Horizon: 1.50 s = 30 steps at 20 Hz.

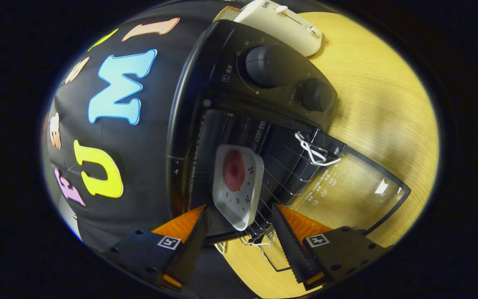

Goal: Open the toaster oven, put the food inside, and close the toaster oven door.

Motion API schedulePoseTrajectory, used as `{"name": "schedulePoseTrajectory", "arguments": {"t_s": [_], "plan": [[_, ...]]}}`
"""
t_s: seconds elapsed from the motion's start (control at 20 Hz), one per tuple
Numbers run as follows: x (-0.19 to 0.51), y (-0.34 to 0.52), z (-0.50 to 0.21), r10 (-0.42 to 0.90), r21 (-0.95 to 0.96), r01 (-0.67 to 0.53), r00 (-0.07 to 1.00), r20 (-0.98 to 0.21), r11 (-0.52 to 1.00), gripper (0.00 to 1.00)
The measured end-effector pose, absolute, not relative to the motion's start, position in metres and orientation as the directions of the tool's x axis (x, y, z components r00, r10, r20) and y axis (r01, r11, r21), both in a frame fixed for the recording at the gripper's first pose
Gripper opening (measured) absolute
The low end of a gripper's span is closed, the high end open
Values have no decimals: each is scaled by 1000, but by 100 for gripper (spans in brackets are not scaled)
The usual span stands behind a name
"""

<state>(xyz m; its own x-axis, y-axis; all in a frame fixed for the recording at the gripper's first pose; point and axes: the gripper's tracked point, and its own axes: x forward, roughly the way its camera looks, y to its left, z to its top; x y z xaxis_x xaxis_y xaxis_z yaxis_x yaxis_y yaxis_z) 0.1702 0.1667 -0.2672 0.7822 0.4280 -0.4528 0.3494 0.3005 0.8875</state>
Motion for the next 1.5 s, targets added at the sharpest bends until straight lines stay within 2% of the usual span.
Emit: {"name": "schedulePoseTrajectory", "arguments": {"t_s": [0.05, 0.25, 0.6, 0.95, 1.3, 1.5], "plan": [[164, 166, -266, 432, 884, 339, 778, -457, 323, 98], [128, 186, -264, 544, 872, 253, 699, -464, 419, 98], [77, 190, -264, 574, 760, 59, 619, -536, 647, 98], [47, 162, -292, 408, 453, -88, 605, -683, 887, 98], [14, 142, -352, 239, 145, -223, 487, -840, 964, 99], [19, 136, -369, 166, 64, -220, 484, -859, 973, 99]]}}
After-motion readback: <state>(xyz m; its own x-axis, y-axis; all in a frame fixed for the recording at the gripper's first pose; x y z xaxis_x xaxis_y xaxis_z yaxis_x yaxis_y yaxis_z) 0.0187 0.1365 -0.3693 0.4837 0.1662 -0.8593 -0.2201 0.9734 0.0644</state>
